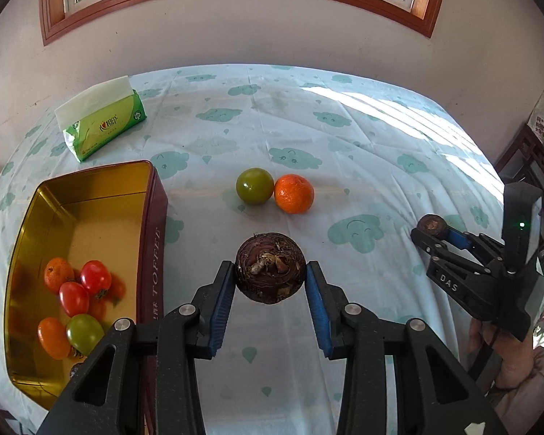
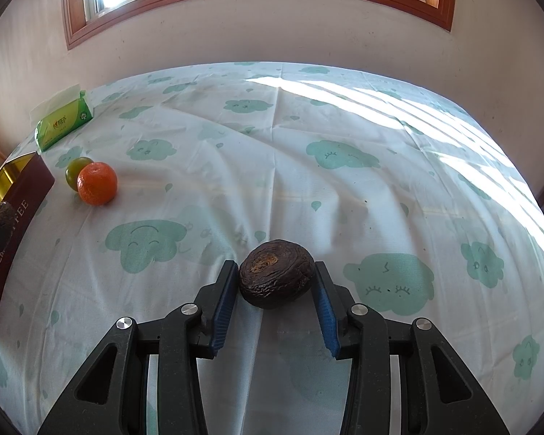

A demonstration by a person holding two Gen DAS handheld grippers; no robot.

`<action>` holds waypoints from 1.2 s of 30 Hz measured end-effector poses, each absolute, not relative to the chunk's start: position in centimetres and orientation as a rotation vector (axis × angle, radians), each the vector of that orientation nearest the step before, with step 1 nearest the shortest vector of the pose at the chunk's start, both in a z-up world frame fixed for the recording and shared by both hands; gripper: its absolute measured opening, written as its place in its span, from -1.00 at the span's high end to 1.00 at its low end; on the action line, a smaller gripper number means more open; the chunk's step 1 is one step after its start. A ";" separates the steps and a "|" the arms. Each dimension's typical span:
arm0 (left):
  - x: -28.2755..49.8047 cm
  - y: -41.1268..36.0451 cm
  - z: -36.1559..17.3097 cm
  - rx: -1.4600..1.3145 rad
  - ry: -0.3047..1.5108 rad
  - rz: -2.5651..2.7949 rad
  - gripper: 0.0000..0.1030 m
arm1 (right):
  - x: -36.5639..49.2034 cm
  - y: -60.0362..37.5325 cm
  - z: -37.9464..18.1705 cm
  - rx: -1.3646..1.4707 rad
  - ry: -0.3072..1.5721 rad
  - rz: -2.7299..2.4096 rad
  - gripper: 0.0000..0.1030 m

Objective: Organize fruits
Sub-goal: 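Carry the dark fruit over the tray with the left tool while the right tool holds its dark fruit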

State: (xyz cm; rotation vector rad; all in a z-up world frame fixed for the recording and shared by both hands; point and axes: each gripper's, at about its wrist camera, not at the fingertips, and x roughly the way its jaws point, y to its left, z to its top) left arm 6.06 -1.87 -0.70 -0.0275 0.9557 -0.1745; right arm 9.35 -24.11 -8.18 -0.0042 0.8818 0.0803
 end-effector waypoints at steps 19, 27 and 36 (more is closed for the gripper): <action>3.6 7.4 2.6 -0.071 0.889 -0.065 0.31 | 9.4 -24.7 -8.5 0.001 0.886 0.063 0.04; 3.5 10.1 1.5 -0.085 0.916 -0.016 0.31 | 9.4 -24.6 -8.4 0.000 0.886 0.063 0.04; 2.9 11.5 -0.2 -0.114 0.940 -0.008 0.31 | 9.4 -24.4 -8.4 -0.001 0.886 0.062 0.04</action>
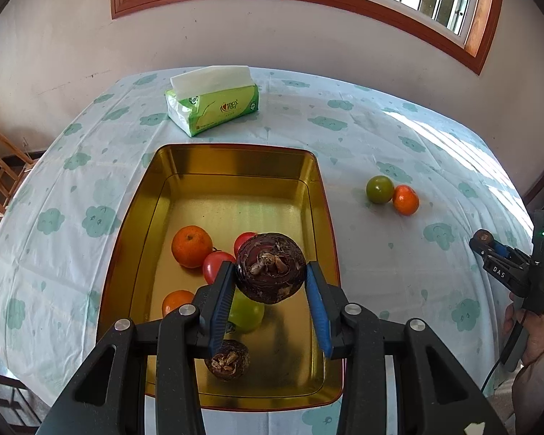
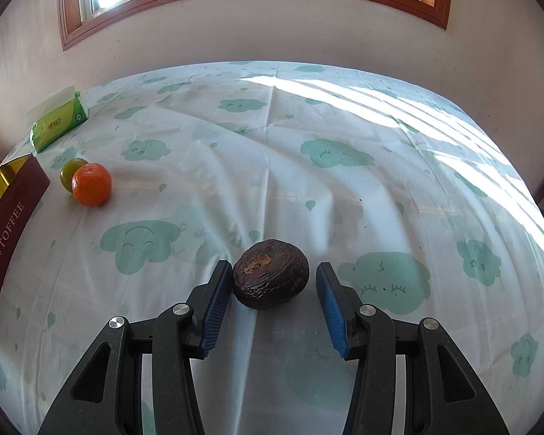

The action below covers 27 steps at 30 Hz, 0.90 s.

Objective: Organize fruits
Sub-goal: 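Carry the dark fruit over the tray with the left tool while the right tool holds its dark fruit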

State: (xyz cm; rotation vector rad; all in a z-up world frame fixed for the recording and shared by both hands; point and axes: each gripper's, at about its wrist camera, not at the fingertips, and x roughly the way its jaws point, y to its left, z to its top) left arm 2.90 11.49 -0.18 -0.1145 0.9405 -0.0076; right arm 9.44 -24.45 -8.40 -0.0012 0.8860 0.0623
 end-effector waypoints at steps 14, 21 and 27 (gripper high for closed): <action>2.7 12.7 -2.6 -0.118 0.981 0.009 0.31 | 9.4 -24.4 -8.4 -0.002 0.886 0.062 0.04; 2.6 12.9 -3.0 -0.111 0.979 0.004 0.31 | 9.4 -24.5 -8.4 -0.003 0.886 0.061 0.04; 2.2 12.6 -3.1 -0.109 0.967 -0.006 0.31 | 9.4 -24.4 -8.4 -0.004 0.887 0.061 0.04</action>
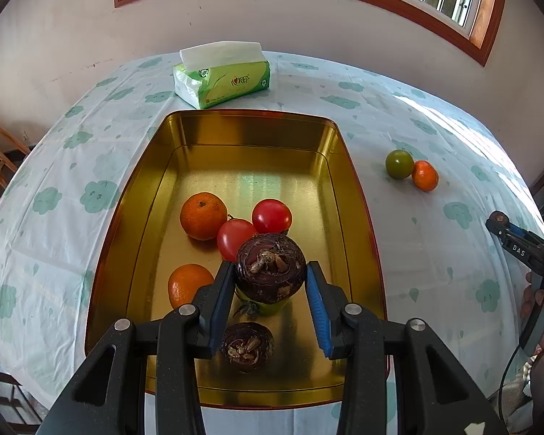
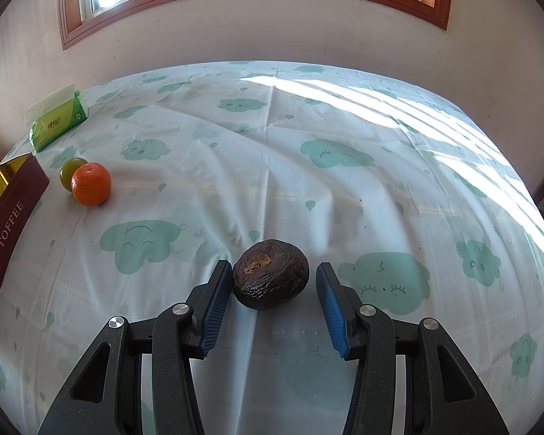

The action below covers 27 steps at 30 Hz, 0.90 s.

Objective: Organize fruits
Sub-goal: 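Carry the dark fruit over the tray with the left tool while the right tool holds its dark fruit, then lower the dark fruit into the tin tray and open the left tool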

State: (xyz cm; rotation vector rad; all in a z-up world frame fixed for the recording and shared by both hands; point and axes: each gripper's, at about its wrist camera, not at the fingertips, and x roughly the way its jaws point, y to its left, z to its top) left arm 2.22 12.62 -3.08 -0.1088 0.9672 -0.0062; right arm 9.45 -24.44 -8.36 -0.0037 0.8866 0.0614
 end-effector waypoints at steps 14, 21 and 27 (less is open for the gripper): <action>1.2 12.3 -3.2 -0.110 0.935 0.001 0.31 | 9.5 -24.4 -8.3 -0.005 0.887 0.061 0.04; 0.6 12.4 -3.7 -0.101 0.946 0.002 0.28 | 9.5 -24.4 -8.3 -0.012 0.886 0.057 0.04; 0.4 12.3 -4.9 -0.099 0.988 0.007 0.29 | 9.5 -24.4 -8.3 -0.012 0.886 0.057 0.05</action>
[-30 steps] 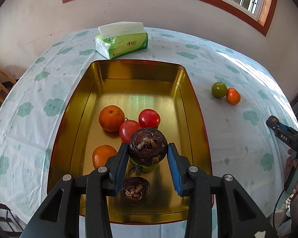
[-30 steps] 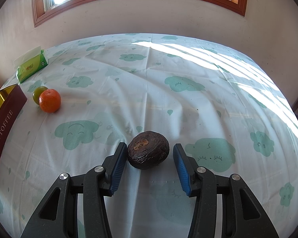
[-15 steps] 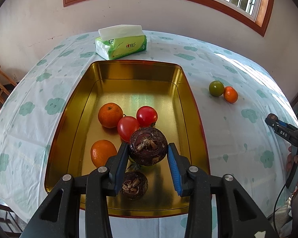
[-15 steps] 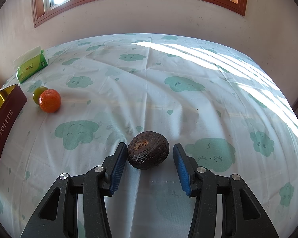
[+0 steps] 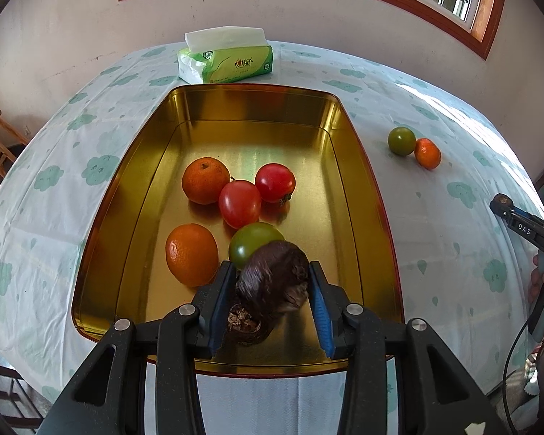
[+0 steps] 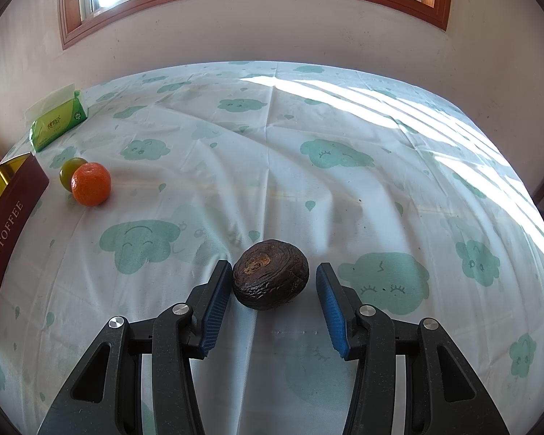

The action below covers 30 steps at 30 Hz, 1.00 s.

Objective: Organize fruits
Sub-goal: 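Lower the dark fruit into the tin tray and open the left tool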

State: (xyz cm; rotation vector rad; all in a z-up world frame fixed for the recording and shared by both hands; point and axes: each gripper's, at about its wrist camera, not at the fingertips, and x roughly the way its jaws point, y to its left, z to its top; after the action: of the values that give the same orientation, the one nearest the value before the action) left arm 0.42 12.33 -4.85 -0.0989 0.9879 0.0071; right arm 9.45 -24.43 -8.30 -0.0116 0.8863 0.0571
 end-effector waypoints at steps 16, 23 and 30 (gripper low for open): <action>0.8 12.2 -5.2 -0.083 1.009 0.012 0.27 | 9.3 -23.8 -8.2 -0.042 0.879 0.065 0.21; 0.9 12.4 -5.1 -0.097 1.016 0.027 0.10 | 9.3 -23.8 -8.2 -0.041 0.879 0.064 0.22; 0.3 12.7 -3.4 -0.112 0.982 0.039 -0.19 | 9.2 -23.9 -8.1 -0.011 0.883 0.059 0.23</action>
State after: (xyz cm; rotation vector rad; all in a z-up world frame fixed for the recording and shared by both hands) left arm 0.32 12.65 -3.39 -0.1123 0.9819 0.0394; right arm 9.15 -23.91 -8.15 -0.0109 0.8831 0.0589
